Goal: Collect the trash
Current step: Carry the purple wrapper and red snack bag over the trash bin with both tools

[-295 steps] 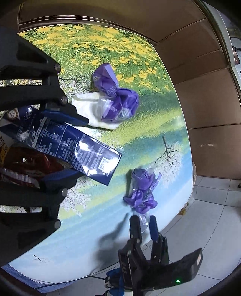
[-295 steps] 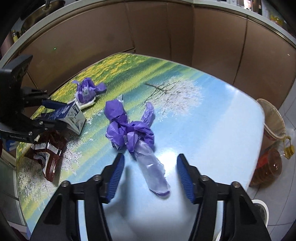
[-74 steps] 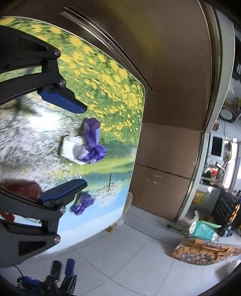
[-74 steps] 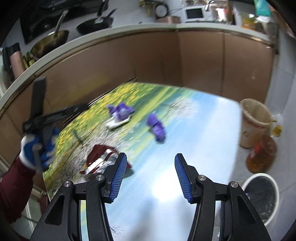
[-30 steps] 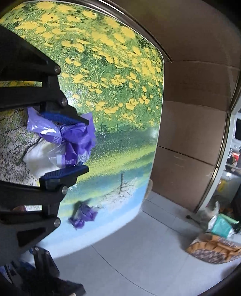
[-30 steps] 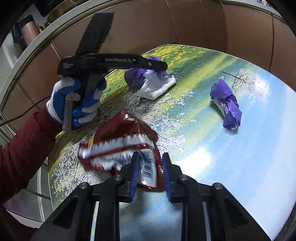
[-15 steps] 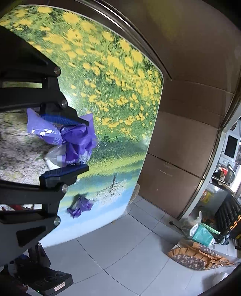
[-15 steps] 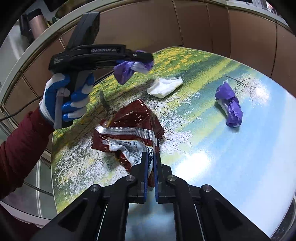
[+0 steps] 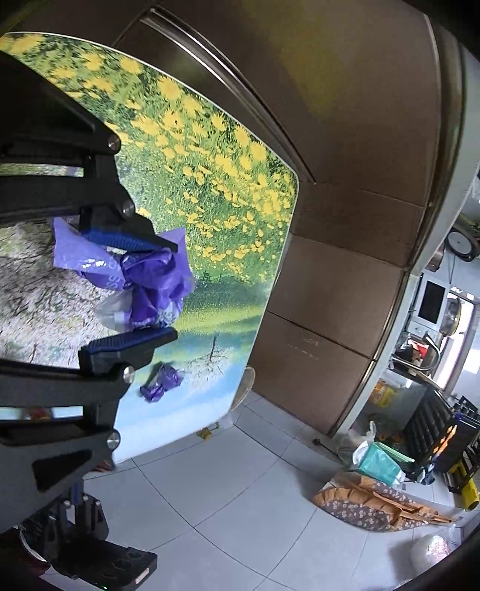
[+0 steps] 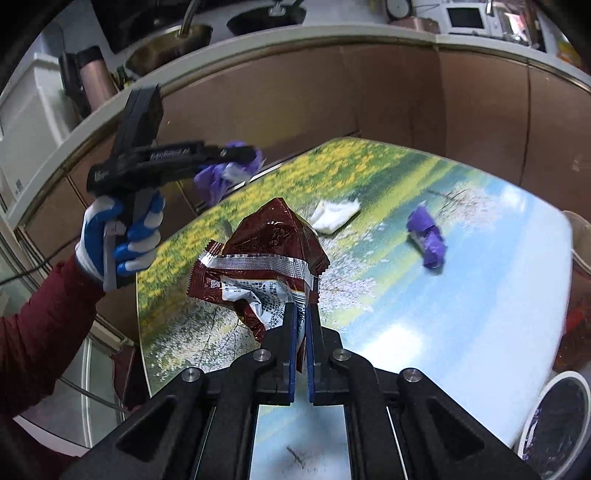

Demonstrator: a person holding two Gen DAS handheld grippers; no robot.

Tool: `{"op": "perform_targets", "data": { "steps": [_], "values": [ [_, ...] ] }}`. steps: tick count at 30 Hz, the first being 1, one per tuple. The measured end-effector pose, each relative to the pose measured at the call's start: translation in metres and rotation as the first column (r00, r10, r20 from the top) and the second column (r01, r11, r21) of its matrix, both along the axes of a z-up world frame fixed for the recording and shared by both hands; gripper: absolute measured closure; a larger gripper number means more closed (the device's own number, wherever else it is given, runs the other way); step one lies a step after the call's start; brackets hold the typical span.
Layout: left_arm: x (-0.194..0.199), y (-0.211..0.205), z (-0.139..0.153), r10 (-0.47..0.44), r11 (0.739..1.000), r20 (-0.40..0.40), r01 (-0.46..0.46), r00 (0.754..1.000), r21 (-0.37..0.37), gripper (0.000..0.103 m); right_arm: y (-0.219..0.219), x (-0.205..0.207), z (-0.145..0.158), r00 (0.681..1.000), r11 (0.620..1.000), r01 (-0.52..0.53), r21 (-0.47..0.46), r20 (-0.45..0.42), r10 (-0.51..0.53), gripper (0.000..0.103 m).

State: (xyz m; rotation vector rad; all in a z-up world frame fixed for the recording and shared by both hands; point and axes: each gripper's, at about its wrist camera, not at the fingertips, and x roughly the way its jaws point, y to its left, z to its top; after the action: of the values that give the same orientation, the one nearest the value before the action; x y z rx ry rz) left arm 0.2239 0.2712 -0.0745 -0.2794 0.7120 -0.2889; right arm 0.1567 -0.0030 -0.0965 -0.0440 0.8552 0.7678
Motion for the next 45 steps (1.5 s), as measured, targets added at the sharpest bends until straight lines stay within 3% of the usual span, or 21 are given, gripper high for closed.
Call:
{"op": "perform_targets", "data": {
  "steps": [10,18,23,34,40,45],
  "values": [
    [-0.04,-0.04,0.039,-0.055,0.998,0.053,0.055,0.997,0.001,0.067,-0.071,-0.03,0.039,0.986,0.987,0.145,0.072,0.07,-0.15,0.099],
    [-0.045,-0.123,0.054,-0.195,0.98,0.074,0.196,0.978,-0.01,0.067,-0.16,-0.05,0.048,0.933,0.932,0.342,0.118,0.08,-0.352,0.099],
    [-0.032,-0.189,0.052,-0.292,0.955,0.061,0.294,0.954,-0.028,0.067,-0.228,-0.057,0.043,0.865,0.864,0.487,0.127,0.069,-0.498,0.099],
    [0.016,-0.364,0.02,-0.505,0.862,-0.027,0.503,0.863,-0.06,0.067,-0.344,-0.052,-0.003,0.651,0.652,0.756,0.06,0.034,-0.758,0.099],
    [0.045,-0.455,-0.013,-0.576,0.817,-0.095,0.57,0.812,-0.087,0.067,-0.379,-0.037,-0.03,0.578,0.579,0.816,-0.004,0.03,-0.815,0.099],
    [0.061,-0.51,-0.04,-0.604,0.797,-0.15,0.597,0.783,-0.092,0.067,-0.397,-0.024,-0.05,0.537,0.536,0.843,-0.037,0.028,-0.843,0.099]
  ]
}}
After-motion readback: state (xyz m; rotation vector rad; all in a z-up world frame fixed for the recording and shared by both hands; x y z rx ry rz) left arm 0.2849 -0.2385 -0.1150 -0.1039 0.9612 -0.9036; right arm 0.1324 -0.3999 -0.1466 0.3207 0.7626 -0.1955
